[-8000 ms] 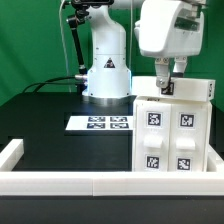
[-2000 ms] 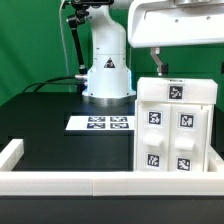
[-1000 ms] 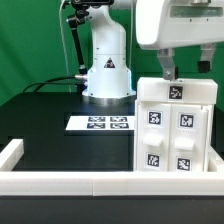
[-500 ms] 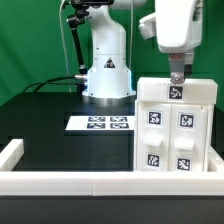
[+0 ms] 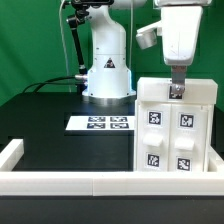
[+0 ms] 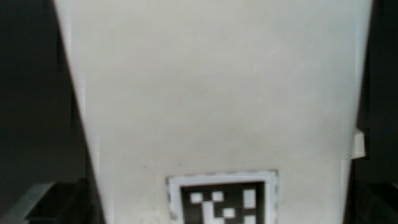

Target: Assemble cabinet

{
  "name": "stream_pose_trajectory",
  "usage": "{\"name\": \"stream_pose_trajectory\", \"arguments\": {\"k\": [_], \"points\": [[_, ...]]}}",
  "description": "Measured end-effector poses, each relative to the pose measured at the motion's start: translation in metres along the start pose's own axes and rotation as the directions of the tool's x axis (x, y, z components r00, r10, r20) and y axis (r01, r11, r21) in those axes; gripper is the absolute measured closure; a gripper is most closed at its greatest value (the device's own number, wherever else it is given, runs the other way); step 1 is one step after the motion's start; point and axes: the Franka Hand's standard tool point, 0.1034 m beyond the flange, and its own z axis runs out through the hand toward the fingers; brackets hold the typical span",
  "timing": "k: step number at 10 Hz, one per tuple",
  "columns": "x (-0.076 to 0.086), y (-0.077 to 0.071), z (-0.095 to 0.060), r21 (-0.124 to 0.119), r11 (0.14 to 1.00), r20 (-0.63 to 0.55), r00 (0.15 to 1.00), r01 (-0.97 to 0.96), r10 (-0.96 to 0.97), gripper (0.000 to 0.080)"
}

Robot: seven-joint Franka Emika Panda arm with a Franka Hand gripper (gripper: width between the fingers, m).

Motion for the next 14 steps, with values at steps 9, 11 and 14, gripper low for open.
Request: {"name": "stream_pose_trajectory", "arguments": {"k": [9, 11, 14], "points": [[-0.0012, -0.0003, 0.0005, 0.004, 0.824, -0.001, 0.824, -0.567, 0.567, 0.0240], [-0.0016, -0.0003, 0.0007, 0.005, 0.686, 0.000, 0.686, -0.728, 0.728, 0.0239], [-0.0021, -0.0001, 0.0007, 0.004, 0.515, 0.001, 0.515, -0.857, 0.857, 0.0239]]}}
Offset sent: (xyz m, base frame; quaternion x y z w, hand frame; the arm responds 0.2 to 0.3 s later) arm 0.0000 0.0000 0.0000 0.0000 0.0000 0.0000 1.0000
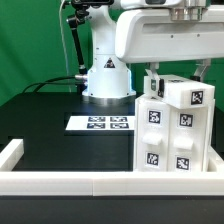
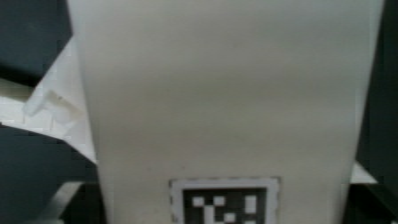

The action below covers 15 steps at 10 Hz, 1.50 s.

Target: Assemble cabinet

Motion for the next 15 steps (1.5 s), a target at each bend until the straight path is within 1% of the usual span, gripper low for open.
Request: {"name": "stream_pose_trajectory", "arguments": {"k": [2, 3, 6, 8, 9, 10, 13, 15], "points": [[0.0003, 0.0006, 0.0000, 0.003, 0.983, -0.008, 0.983, -0.182, 0.182, 0.0239], [-0.0009, 0.0021, 0.0007, 0.010, 0.951, -0.026, 0.951, -0.309, 0.309, 0.0239], [-0.0020, 0.0029, -0.0007, 0.040, 0.818, -0.071, 0.815, -0.574, 0.576, 0.0239], [-0.0024, 0.0036, -0.0008, 0.062, 0.692, -0.069, 0.688, -0.720, 0.722, 0.0239], [-0.0024, 0.0039, -0.0008, 0.069, 0.648, -0.063, 0.645, -0.758, 0.761, 0.0239], [-0.0024, 0.0038, -0.0008, 0.071, 0.630, -0.061, 0.627, -0.773, 0.776, 0.0239], [-0.0028, 0.0039, -0.0007, 0.084, 0.470, -0.040, 0.468, -0.879, 0.883, 0.0239], [-0.0032, 0.0038, -0.0003, 0.091, 0.337, -0.021, 0.337, -0.937, 0.941, 0.0239]]}}
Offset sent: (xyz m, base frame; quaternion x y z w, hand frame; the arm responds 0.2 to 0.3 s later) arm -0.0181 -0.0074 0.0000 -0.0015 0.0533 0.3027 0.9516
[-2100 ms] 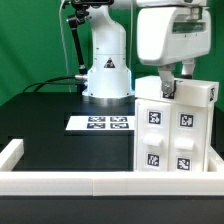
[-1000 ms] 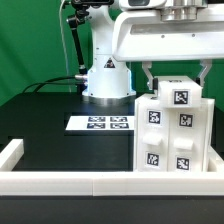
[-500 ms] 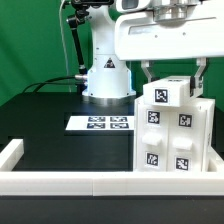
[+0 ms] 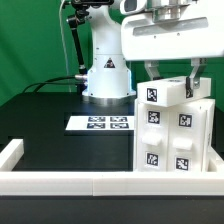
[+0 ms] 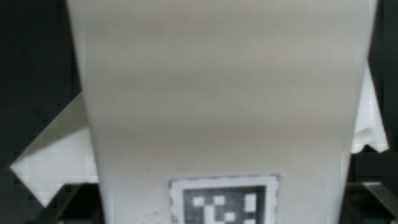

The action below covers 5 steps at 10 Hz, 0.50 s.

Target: Assemble cabinet

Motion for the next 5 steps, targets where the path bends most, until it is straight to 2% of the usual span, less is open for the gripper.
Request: {"name": "stream_pose_trajectory", "arguments": {"k": [2, 3, 5], "points": [[-0.0022, -0.0009, 0.0001, 0.007, 0.961, 0.014, 0.961, -0.277, 0.276, 0.0240], [-0.0037, -0.0017, 0.0001, 0.006, 0.939, 0.018, 0.939, -0.344, 0.343, 0.0240], [-0.0040, -0.0041, 0.0001, 0.020, 0.820, 0.061, 0.819, -0.572, 0.570, 0.0240]]}}
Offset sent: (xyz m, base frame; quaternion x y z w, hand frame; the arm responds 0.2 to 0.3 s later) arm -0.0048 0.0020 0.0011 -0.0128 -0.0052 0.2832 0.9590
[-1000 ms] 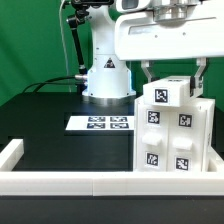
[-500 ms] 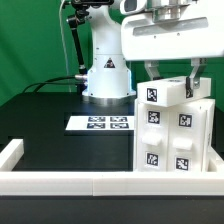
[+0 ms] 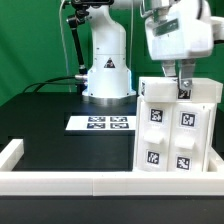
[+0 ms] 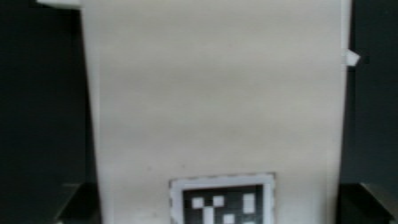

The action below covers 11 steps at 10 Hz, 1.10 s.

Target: Assemble cabinet

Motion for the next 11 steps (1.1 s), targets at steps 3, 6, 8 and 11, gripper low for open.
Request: {"name": "stream_pose_trajectory", "arguments": {"k": [3, 6, 8, 11], "points": [[0.0012, -0.0010, -0.0001, 0.005, 0.967, 0.022, 0.967, -0.253, 0.253, 0.0240], [0.0091, -0.0002, -0.0010, -0.018, 0.888, 0.036, 0.888, -0.459, 0.459, 0.0240], [0.0093, -0.0010, -0.0016, -0.027, 0.851, 0.063, 0.849, -0.525, 0.525, 0.0239], [0.0075, -0.0022, -0.0017, -0.023, 0.855, 0.078, 0.851, -0.518, 0.519, 0.0237]]}}
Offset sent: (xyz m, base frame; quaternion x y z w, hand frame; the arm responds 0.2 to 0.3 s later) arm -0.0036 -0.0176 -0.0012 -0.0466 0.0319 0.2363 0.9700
